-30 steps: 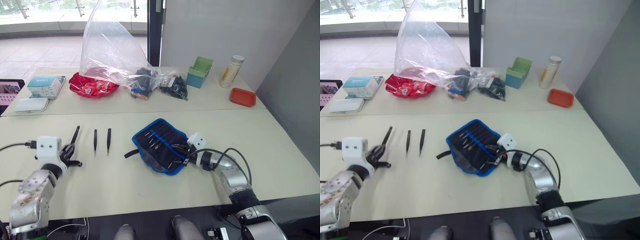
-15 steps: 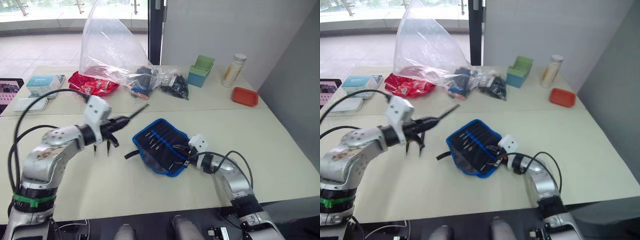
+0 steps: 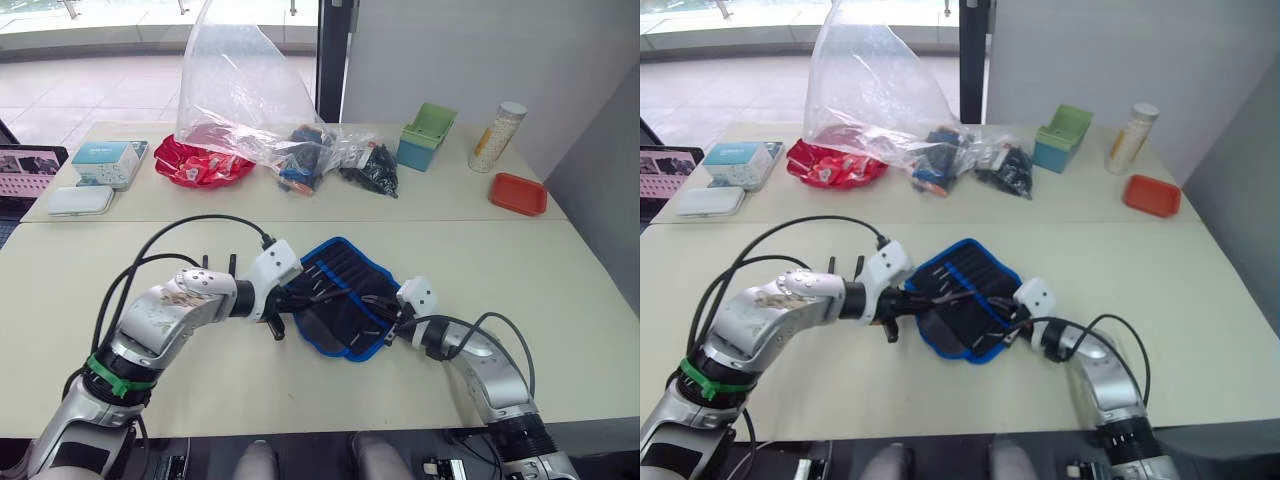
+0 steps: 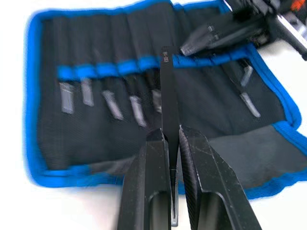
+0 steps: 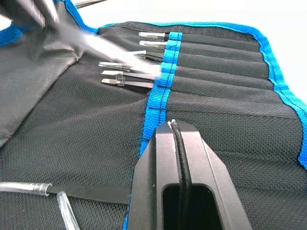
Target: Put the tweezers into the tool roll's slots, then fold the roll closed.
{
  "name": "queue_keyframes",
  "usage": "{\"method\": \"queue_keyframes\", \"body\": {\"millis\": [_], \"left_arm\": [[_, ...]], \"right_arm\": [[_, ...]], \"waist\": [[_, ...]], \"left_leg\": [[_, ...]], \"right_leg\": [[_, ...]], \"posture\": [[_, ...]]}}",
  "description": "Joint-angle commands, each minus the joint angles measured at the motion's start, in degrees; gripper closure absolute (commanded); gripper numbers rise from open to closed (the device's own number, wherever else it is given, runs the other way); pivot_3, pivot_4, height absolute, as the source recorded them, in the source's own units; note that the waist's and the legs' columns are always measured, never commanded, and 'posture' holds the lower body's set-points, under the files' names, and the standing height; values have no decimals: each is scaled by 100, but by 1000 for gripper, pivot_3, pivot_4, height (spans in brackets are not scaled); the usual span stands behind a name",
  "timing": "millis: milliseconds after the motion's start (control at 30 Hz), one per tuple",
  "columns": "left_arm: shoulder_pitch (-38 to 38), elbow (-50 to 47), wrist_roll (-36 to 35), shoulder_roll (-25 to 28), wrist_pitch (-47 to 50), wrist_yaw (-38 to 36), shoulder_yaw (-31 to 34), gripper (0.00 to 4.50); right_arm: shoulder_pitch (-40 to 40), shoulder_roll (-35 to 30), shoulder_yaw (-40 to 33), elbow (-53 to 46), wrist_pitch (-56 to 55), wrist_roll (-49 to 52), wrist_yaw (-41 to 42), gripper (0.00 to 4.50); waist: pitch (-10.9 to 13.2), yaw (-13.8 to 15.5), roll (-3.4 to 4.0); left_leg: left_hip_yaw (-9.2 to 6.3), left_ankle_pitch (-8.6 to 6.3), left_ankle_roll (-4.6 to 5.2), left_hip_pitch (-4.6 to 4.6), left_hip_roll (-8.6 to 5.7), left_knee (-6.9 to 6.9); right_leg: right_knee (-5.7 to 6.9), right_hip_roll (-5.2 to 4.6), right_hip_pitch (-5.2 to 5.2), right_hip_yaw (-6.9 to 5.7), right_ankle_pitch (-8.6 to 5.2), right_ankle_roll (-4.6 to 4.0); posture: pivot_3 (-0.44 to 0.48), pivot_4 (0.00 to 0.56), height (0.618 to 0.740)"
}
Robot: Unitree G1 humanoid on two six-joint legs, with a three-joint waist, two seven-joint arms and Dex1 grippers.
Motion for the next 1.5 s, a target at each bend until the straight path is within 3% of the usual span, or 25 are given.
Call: {"method": "queue_keyframes", "body": {"millis": [33,233,567,1300,1467,1500], "left_arm": [[-108,-130,205,107,72,44,-62,4488],[-41,-218,376,92,151,115,-151,4488],[72,-108,387,-539,133,450,-64,4488],[-471,1710,1348,-2552,-925,1067,-548,4488],[-475,1850,1492,-2680,-1031,1102,-480,4488],[-459,1838,1520,-2649,-1033,1109,-464,4061]], "right_arm": [[396,-128,263,400,381,-138,152,4500],[260,-114,298,574,353,-174,153,4500],[124,-85,326,727,351,-231,143,4500],[234,-215,344,502,481,-214,114,4500],[248,-224,323,453,527,-199,91,4500],[259,-228,321,439,534,-197,88,4500]], "waist": [[0,28,0],[0,53,1],[0,59,1],[-10,101,19],[-14,118,26],[-14,121,26]], "left_leg": [[0,0,0,-2,0,1],[-1,0,0,-3,0,18],[-1,0,-1,21,-1,33],[-6,-1,2,-2,-21,97],[-6,-1,2,-4,-23,98],[-7,-1,2,-4,-24,100]], "right_leg": [[1,0,-4,0,1,-1],[8,0,0,-2,-4,7],[16,1,28,-1,-7,20],[29,-12,34,-2,10,29],[30,-14,35,-2,11,28],[31,-15,35,-2,12,28]], "posture": [[0,150,740],[0,150,740],[0,150,740],[0,150,740],[0,150,740],[0,150,740]]}}
